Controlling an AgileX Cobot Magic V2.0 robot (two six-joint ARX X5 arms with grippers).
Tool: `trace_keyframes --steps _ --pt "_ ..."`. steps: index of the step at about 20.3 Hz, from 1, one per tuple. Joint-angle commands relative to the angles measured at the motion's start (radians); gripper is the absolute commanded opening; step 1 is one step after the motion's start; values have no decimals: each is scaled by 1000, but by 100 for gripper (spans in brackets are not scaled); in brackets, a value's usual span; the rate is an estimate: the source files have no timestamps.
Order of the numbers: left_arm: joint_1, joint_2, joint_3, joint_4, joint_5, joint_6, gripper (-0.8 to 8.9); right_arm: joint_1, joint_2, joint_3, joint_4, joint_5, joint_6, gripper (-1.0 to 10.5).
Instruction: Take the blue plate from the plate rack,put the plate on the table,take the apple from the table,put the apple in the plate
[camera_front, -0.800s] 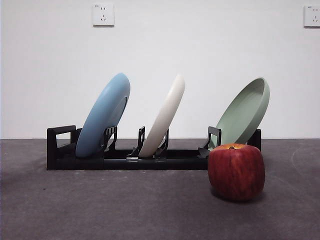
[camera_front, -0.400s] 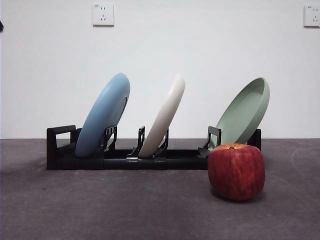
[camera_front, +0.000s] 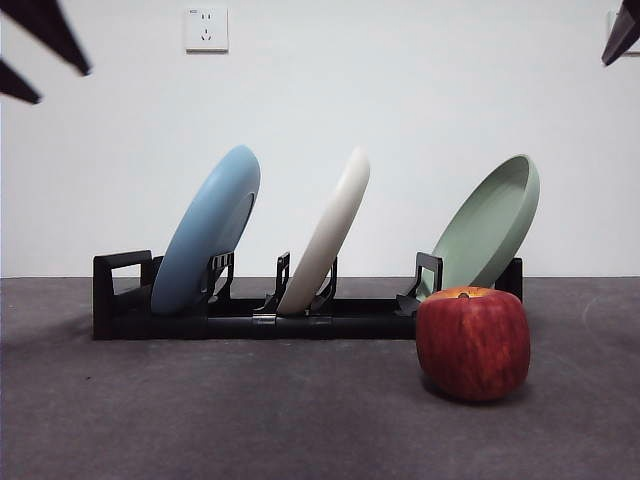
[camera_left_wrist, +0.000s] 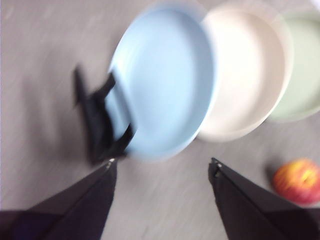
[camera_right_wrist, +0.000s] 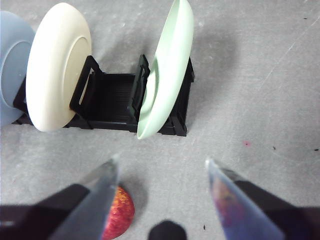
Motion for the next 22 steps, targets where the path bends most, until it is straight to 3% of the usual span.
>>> trace_keyframes --steps 1,6,13,21,22 --pt "-51 87 77 24 19 -39 323 2 0 3 20 -1 -7 320" --pt "-137 342 320 0 16 -35 314 2 0 3 39 -1 -4 320" --pt "-159 656 610 -77 10 -32 311 2 0 3 34 -1 -4 320" --pt "-168 754 624 -84 -16 -32 307 2 0 3 34 0 -3 319" --pt "-172 754 624 -81 -16 -31 262 1 0 3 34 0 -3 319"
